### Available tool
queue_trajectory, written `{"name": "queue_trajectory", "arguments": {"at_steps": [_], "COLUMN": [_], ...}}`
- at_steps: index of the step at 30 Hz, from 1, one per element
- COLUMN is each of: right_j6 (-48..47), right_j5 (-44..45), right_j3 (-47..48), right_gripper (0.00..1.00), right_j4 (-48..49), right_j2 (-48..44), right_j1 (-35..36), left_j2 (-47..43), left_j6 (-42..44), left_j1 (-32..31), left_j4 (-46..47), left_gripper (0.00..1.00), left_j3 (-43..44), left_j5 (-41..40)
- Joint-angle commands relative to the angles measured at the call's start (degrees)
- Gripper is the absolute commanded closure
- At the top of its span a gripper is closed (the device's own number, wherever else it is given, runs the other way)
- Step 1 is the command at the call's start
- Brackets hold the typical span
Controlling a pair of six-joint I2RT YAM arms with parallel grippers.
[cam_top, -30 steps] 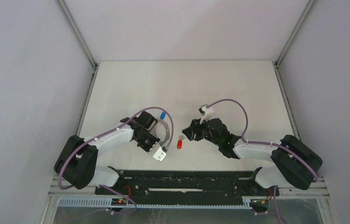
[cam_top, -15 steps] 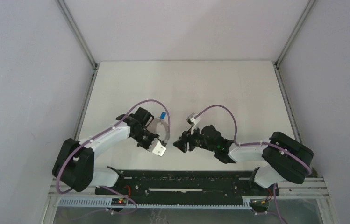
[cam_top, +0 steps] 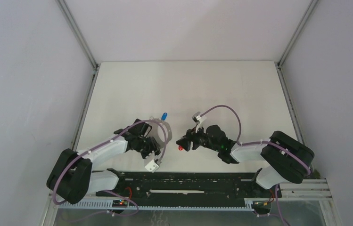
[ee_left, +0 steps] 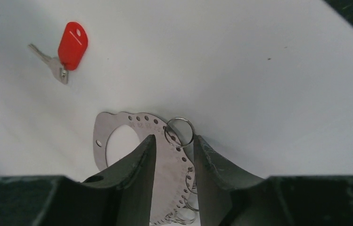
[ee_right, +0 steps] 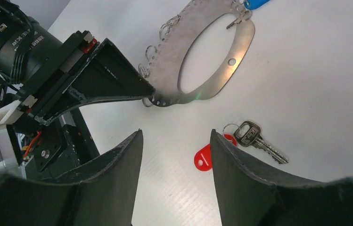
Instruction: Put the keys on the keyring
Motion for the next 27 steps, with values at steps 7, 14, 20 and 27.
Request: {"name": "queue_trajectory", "arguments": {"at_steps": [7,14,20,27], "right_j6": [2.3,2.5,2.5,-3.4], "right_j5": [-4.0,-5.8,-6.9,-6.8], "right_j3": [-0.6,1.3,4.5,4.9], "right_gripper": [0.35,0.33,0.32,0.31], "right_j4": [4.9,4.2,3.7,3.3], "right_j2": [0.7,3.2,7.2,6.7], "right_j1": [-3.2,-4.2,-4.4,-4.0], "left_j2": [4.2,3.1,0.3,-3.8], "left_j6": [15.8,21.4,19.3,5.6], "left_j1": [0.1,0.1,0.1,0.1], "left_j4": [-2.1,1.8,10.8,12.9], "left_gripper": [0.64,0.84,1.0,1.0], "left_j3": [1.2,-1.7,-5.4,-4.1], "left_j5": [-8.5,-5.2,0.3,4.9]}}
